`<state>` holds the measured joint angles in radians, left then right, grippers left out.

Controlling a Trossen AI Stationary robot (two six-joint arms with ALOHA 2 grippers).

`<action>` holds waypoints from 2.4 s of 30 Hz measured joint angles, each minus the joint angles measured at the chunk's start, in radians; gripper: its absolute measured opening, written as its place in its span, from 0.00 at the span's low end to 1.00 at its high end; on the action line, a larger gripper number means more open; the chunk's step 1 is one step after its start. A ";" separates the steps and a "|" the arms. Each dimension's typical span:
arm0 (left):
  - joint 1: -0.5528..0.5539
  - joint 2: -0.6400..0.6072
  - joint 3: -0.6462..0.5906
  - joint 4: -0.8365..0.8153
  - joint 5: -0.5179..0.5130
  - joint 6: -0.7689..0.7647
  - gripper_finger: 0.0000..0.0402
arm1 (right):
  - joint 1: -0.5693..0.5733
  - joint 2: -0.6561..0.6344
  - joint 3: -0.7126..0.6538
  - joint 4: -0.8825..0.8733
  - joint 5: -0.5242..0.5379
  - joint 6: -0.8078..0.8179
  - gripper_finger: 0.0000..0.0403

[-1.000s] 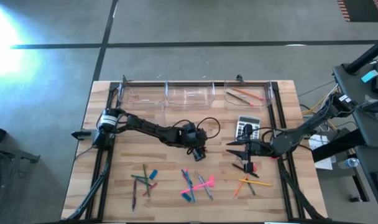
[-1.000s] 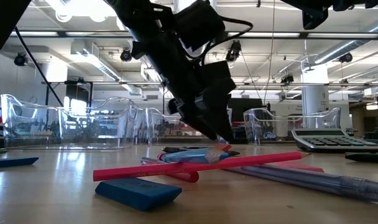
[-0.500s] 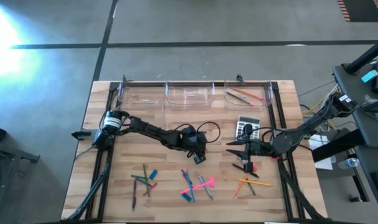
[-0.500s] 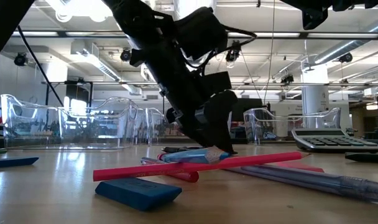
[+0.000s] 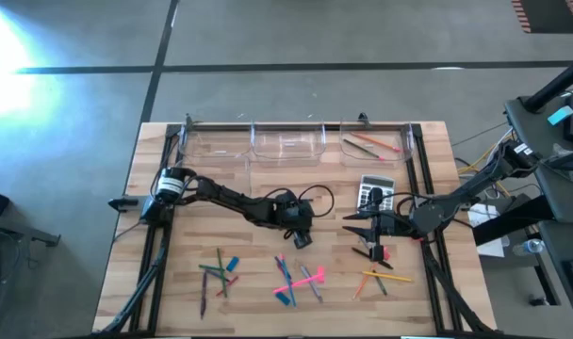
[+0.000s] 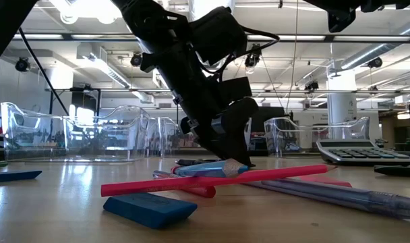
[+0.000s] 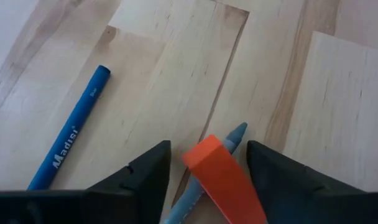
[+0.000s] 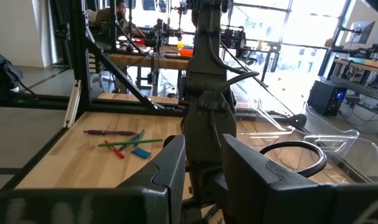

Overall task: Sort crayons/erasers/pens/pencils in bins
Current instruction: Put the orange eraser into the bottom transparent bin, then put the gray crayon into the top center transparent bin

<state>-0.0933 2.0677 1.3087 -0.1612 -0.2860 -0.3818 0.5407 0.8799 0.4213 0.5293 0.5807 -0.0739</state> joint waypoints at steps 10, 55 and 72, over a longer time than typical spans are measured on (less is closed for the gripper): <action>0.002 -0.019 -0.001 -0.013 -0.003 0.004 0.28 | 0.000 0.000 0.000 0.000 0.000 0.003 0.24; 0.395 -0.907 -0.464 -0.340 -0.002 0.321 0.12 | 0.000 0.000 -0.002 -0.010 -0.001 0.001 0.24; 0.394 -1.088 -0.761 -0.318 -0.016 0.182 0.38 | -0.005 0.019 -0.002 0.000 0.024 0.012 0.24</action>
<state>0.3004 0.9802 0.5477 -0.4791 -0.3016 -0.2001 0.5362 0.8986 0.4198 0.5297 0.6048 -0.0620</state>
